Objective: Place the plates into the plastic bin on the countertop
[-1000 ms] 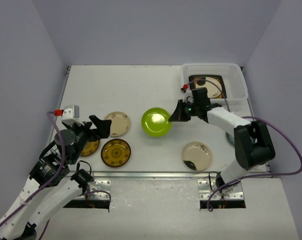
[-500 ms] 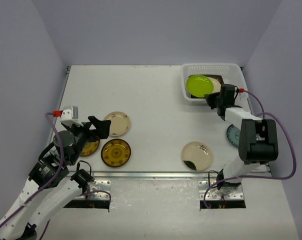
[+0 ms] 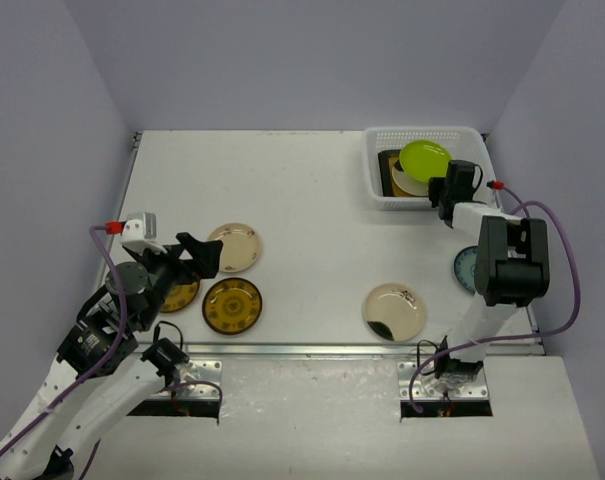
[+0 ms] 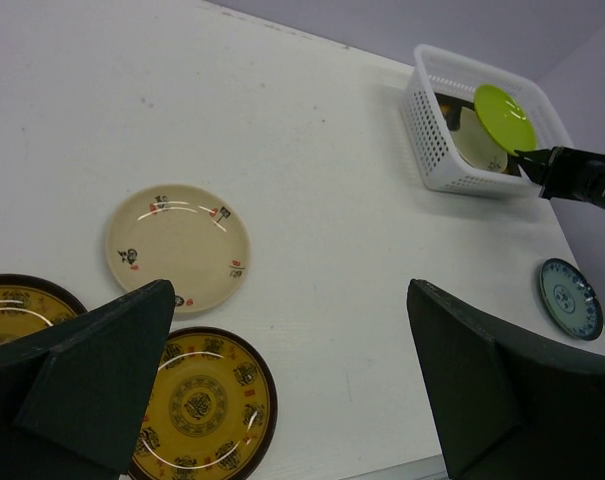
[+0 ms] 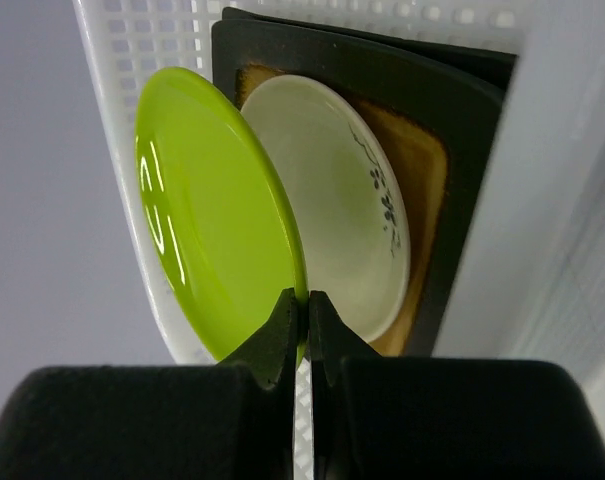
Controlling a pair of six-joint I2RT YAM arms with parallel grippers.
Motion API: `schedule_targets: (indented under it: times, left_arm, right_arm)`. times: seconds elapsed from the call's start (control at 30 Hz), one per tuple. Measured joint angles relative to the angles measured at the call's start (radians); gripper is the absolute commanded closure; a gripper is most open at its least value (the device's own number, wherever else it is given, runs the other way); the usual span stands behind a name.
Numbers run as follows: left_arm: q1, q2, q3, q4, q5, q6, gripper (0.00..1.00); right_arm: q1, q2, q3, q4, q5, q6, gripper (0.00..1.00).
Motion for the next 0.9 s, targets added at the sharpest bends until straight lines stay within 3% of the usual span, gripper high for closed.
schedule_targets:
  times: [0.07, 0.17, 0.2, 0.3, 0.57, 0.8, 0.9]
  left_arm:
    - [0.000, -0.004, 0.000, 0.000, 0.003, 0.000, 0.00]
    - [0.000, -0.011, 0.000, 0.002, 0.005, 0.000, 0.00]
    - [0.000, -0.011, 0.000, 0.003, 0.006, 0.000, 0.00]
    - [0.000, -0.011, 0.000, 0.003, 0.010, 0.000, 0.00]
    - [0.000, -0.011, -0.001, 0.003, 0.013, 0.000, 0.00]
    - [0.000, -0.011, -0.002, 0.003, 0.013, 0.000, 0.00]
    - [0.000, -0.011, -0.002, 0.003, 0.008, 0.000, 0.00]
  right_arm:
    - [-0.004, 0.035, 0.037, -0.001, -0.004, -0.005, 0.97]
    - [-0.008, 0.066, 0.063, 0.007, -0.016, -0.014, 0.55]
    - [-0.009, 0.071, 0.069, 0.020, -0.026, -0.013, 0.51]
    - [-0.012, 0.071, 0.094, 0.060, -0.045, -0.024, 0.03]
    - [-0.013, 0.002, 0.055, 0.119, -0.118, -0.065, 0.01]
    - [-0.009, -0.066, -0.014, 0.160, -0.297, -0.116, 0.01]
    - [0.026, -0.100, -0.007, 0.156, -0.383, -0.212, 0.01]
